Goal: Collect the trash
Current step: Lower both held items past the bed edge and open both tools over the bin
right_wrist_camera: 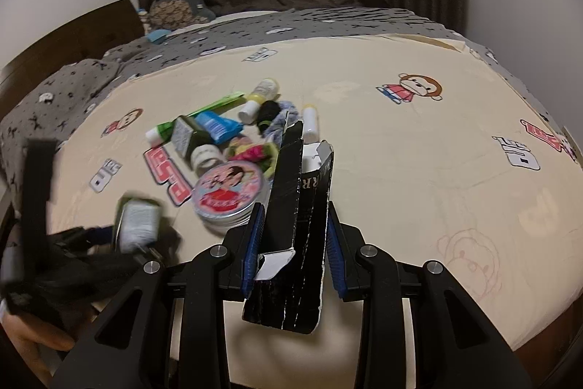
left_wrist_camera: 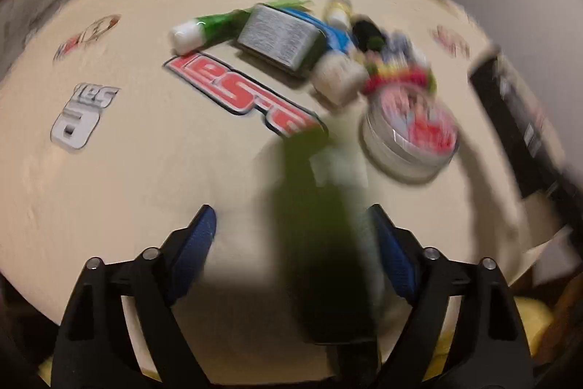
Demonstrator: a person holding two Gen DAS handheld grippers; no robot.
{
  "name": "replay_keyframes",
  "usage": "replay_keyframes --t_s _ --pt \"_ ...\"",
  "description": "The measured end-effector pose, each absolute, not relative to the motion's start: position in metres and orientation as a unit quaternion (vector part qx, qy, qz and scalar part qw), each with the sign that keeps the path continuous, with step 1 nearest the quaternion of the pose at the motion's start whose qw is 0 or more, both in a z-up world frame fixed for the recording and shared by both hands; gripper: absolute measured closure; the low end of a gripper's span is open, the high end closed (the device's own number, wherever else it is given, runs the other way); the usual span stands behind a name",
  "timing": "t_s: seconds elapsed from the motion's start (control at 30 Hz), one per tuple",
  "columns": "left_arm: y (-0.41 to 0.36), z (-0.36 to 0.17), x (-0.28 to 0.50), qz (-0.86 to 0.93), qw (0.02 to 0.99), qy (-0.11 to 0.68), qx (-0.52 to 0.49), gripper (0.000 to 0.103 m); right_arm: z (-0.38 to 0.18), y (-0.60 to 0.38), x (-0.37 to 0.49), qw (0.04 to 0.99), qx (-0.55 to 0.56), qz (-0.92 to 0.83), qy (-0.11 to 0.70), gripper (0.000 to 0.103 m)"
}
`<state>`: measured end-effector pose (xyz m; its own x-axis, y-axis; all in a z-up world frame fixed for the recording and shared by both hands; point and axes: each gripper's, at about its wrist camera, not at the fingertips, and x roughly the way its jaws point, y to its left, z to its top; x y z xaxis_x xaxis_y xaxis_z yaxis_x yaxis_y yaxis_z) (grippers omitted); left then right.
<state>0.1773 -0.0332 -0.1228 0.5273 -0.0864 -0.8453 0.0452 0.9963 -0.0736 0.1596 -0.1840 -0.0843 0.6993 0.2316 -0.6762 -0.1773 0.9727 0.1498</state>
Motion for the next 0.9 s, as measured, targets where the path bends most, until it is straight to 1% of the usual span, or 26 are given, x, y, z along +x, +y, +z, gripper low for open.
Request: replay_keyframes --t_s 0.07,0.1,0.13,0.17,0.2,0.23,0.33,0.43,0.5,0.6,0.8,0.9 --pt "-0.041 -0.125 0.174 -0.02 0.881 0.472 -0.004 0.024 -0.084 -0.183 0.155 0.921 0.033 0.115 0.37 0.07" --pt "-0.042 -0.124 0.173 -0.02 0.883 0.468 -0.004 0.03 -0.084 -0.183 0.153 0.922 0.032 0.114 0.369 0.07" --pt "-0.043 -0.123 0.173 -0.022 0.885 0.465 -0.005 0.038 -0.084 -0.184 0.149 0.922 0.032 0.114 0.369 0.07" --pt "-0.044 -0.121 0.172 -0.024 0.887 0.461 -0.006 0.049 -0.084 -0.185 0.147 0.922 0.031 0.114 0.368 0.07" --pt "-0.043 -0.119 0.171 -0.025 0.888 0.458 -0.007 0.056 -0.084 -0.186 0.144 0.923 0.03 0.114 0.367 0.07" --pt "-0.041 -0.118 0.171 -0.025 0.89 0.455 -0.01 0.069 -0.084 -0.187 0.139 0.923 0.029 0.114 0.365 0.07" --pt "-0.035 -0.115 0.169 -0.034 0.892 0.45 -0.025 0.07 -0.087 -0.188 0.124 0.924 0.026 0.12 0.362 0.07" --pt "-0.033 -0.111 0.153 -0.045 0.897 0.439 -0.01 0.07 -0.089 -0.188 0.102 0.927 0.02 0.129 0.352 0.073" --pt "-0.032 -0.107 0.134 -0.059 0.901 0.43 -0.004 0.071 -0.091 -0.187 0.088 0.928 0.014 0.134 0.348 0.079" --pt "-0.036 -0.106 0.095 -0.081 0.904 0.42 0.02 0.071 -0.094 -0.184 0.067 0.929 0.005 0.144 0.34 0.084" --pt "-0.048 -0.118 0.02 -0.132 0.896 0.422 0.049 0.071 -0.091 -0.189 0.023 0.926 0.0 0.16 0.342 0.085" --pt "-0.051 -0.126 0.003 -0.149 0.888 0.431 0.054 0.071 -0.099 -0.189 0.005 0.913 -0.004 0.17 0.37 0.085"
